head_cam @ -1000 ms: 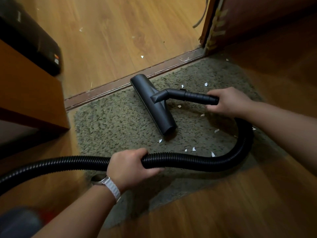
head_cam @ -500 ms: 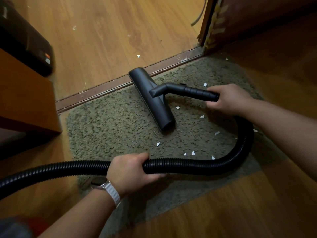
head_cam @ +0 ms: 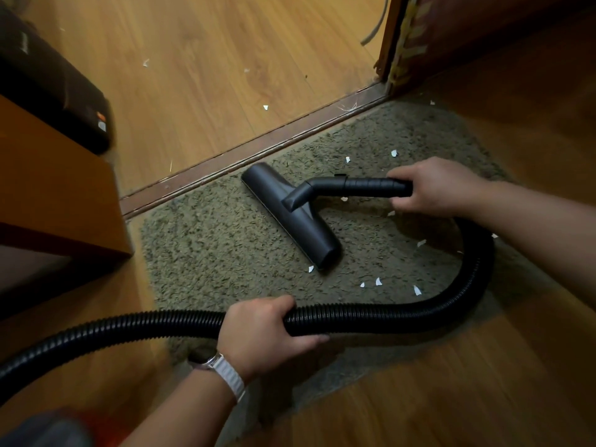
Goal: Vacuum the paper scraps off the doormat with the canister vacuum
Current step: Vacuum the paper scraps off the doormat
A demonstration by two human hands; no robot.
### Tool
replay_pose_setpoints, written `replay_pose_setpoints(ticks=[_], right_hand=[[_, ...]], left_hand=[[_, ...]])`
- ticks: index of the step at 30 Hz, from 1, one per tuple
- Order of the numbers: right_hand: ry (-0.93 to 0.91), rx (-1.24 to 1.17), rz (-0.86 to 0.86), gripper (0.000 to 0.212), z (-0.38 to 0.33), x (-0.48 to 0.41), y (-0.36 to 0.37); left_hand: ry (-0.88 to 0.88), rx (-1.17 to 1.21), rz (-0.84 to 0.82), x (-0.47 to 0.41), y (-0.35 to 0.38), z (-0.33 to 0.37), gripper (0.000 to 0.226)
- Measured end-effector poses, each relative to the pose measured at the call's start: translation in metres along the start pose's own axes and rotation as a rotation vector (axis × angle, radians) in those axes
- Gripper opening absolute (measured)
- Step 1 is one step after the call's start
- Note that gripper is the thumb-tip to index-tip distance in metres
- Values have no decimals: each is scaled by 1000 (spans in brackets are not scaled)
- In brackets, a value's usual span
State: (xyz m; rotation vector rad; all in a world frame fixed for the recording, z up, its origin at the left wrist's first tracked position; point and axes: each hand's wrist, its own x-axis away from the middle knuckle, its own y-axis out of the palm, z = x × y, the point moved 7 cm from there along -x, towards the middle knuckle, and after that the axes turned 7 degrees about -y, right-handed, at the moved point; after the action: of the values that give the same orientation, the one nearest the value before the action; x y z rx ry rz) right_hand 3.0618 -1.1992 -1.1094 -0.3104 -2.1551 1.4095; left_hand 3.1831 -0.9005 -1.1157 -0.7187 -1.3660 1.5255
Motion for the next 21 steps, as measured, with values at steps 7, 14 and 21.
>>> replay_pose_setpoints(ticks=[7,14,21], right_hand=[[81,42,97,32,16,12,-16],[-120,144,-2,23,-6,31,9],[-136,156,37,20,-9,38,11]], left_hand=[[-12,35,-4,7,1,2,73],[56,26,18,15,6,12,67],[63,4,7,28,10,16,65]])
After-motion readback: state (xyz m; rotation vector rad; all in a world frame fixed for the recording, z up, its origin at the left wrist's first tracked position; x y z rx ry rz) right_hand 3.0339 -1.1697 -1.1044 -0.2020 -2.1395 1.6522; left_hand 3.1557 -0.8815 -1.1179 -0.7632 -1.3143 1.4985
